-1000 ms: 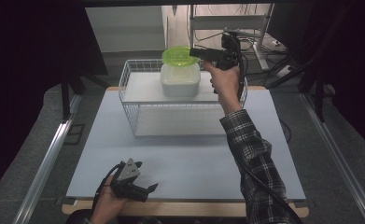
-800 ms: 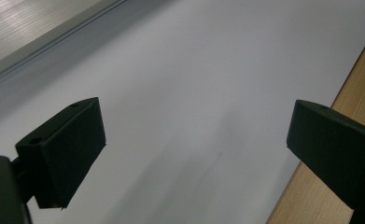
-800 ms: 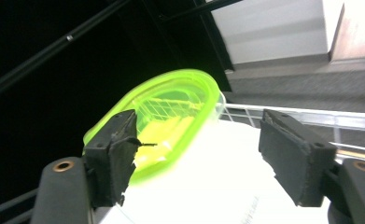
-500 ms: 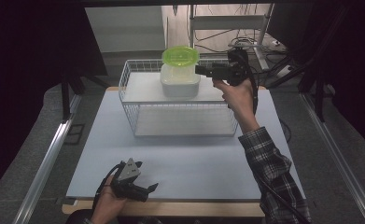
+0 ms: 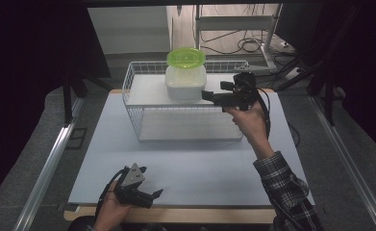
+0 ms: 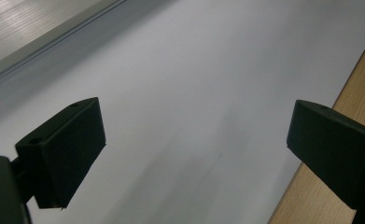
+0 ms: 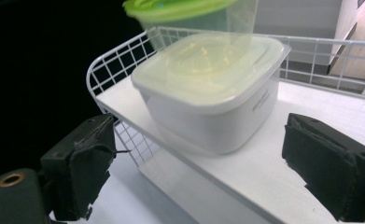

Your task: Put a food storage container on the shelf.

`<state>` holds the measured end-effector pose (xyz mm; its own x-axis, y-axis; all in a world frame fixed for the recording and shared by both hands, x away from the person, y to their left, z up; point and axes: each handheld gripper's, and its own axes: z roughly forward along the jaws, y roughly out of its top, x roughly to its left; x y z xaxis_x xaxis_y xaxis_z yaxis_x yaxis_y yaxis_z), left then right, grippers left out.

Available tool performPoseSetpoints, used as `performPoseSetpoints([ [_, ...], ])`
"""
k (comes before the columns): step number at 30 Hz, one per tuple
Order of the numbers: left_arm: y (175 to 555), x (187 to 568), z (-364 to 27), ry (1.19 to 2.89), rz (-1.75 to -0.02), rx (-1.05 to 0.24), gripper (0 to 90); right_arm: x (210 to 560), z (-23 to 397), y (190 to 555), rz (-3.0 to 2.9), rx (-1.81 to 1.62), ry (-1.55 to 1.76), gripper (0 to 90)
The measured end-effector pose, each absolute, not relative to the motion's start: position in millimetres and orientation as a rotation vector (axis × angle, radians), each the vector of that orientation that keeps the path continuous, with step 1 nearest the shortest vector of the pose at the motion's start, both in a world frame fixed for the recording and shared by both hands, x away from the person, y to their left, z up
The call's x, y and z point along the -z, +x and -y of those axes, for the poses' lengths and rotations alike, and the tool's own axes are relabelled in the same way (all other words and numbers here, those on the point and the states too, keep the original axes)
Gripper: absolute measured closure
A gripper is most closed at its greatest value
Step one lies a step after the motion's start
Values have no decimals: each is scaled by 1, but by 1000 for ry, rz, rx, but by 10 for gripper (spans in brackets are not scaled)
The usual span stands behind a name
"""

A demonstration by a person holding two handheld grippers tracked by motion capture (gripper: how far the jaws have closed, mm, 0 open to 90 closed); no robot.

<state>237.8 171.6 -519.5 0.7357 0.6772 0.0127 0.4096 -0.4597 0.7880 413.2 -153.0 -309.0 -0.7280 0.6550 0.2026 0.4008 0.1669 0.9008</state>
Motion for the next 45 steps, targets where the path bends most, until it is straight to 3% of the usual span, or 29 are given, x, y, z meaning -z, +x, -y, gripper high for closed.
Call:
performPoseSetpoints([
  [29,238,521,-170,2128,-816,-415,39,382,157,365,-2246,-1389,892,0],
  [45,237,521,-169,2134,-811,-409,39,422,169,349,-2306,-1352,915,0],
])
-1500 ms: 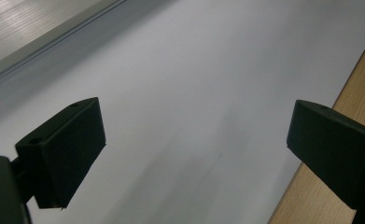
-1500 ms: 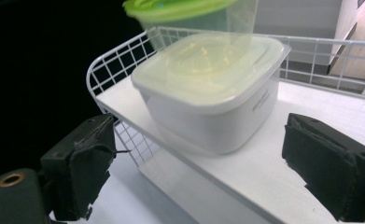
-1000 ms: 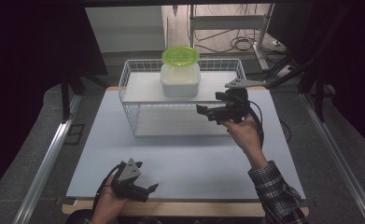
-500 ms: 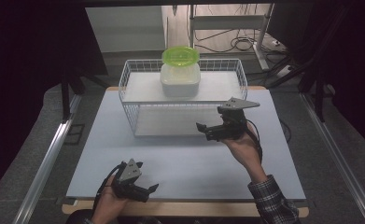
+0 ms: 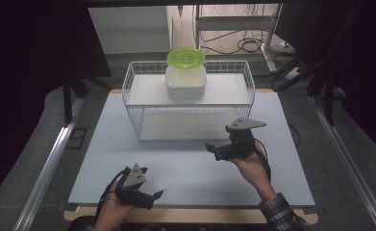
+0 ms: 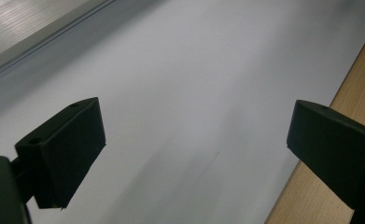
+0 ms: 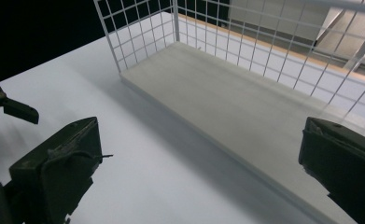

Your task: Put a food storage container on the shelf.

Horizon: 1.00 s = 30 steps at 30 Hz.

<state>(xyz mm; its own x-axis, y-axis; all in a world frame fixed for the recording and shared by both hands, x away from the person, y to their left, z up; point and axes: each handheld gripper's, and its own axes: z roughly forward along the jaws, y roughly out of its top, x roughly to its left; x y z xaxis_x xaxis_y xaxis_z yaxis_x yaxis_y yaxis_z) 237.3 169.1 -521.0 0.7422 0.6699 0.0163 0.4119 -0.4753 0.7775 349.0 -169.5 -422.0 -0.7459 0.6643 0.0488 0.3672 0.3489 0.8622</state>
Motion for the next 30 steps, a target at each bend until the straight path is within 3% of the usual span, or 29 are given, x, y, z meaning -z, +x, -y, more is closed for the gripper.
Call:
performPoseSetpoints([
  [30,238,523,-167,2150,-822,-412,39,469,215,314,-2313,-1237,981,0],
])
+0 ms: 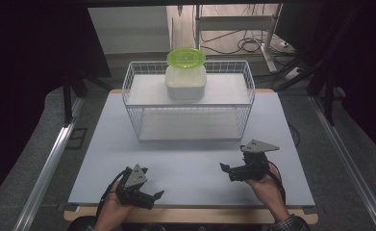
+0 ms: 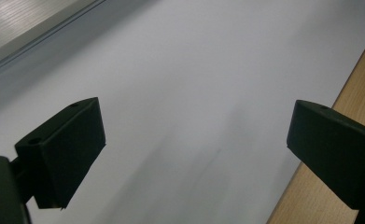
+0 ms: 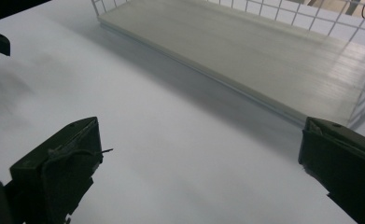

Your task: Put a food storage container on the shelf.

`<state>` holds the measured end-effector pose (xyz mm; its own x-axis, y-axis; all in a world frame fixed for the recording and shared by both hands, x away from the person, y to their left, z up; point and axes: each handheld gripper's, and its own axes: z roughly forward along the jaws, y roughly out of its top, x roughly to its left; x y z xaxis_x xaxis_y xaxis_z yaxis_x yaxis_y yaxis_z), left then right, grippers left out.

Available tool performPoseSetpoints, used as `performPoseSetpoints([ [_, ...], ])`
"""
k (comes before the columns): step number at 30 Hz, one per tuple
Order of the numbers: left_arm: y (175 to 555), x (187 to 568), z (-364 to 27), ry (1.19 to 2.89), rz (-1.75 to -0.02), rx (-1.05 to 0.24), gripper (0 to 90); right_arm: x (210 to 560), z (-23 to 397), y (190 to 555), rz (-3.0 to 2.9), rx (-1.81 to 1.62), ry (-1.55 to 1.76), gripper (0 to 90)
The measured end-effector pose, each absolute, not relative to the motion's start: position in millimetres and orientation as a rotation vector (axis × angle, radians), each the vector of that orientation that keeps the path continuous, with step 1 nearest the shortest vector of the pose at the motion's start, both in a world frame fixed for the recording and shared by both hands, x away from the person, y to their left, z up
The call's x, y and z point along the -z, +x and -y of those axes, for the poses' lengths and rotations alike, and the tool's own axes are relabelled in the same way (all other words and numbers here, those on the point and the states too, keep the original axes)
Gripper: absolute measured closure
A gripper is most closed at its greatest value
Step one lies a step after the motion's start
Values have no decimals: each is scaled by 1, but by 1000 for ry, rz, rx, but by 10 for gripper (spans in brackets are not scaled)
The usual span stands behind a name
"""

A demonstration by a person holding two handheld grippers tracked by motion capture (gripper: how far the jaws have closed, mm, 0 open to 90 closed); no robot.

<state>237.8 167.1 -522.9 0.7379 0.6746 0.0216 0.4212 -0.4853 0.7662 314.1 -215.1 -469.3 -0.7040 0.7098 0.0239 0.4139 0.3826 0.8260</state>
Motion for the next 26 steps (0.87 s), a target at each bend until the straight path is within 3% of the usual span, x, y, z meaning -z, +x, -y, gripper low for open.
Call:
performPoseSetpoints([
  [26,239,526,-164,2194,-851,-432,36,505,237,294,-2382,-1094,1098,0],
])
